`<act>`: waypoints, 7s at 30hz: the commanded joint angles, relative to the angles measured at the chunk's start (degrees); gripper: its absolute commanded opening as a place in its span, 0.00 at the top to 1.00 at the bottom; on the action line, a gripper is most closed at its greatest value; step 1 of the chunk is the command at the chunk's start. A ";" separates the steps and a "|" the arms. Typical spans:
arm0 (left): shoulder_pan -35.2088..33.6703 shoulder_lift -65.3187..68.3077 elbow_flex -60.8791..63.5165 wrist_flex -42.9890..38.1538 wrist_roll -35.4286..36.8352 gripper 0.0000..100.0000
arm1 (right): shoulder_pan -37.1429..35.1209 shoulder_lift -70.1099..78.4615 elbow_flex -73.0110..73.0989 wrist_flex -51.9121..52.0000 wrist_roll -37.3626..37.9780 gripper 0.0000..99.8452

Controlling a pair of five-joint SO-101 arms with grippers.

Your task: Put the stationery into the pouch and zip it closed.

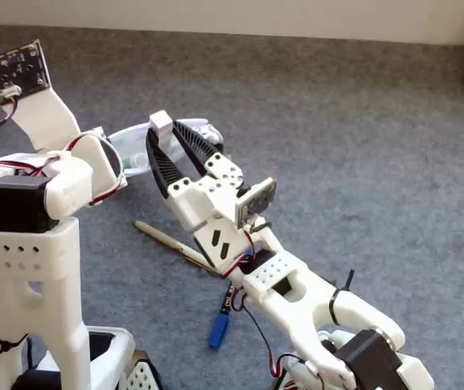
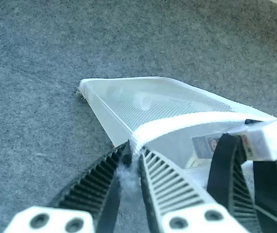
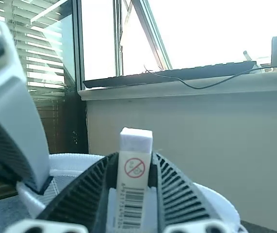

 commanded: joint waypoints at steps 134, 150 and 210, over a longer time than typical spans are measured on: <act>-11.38 -1.27 6.02 -0.09 0.18 0.99 | 11.47 -13.14 -18.86 115.38 -29.10 0.99; -11.38 -1.27 6.02 0.09 0.09 0.99 | 11.21 -35.65 -12.97 115.30 -29.01 0.99; -11.38 -1.27 6.11 0.09 0.09 0.99 | 1.54 -48.31 -12.88 42.95 -7.56 0.99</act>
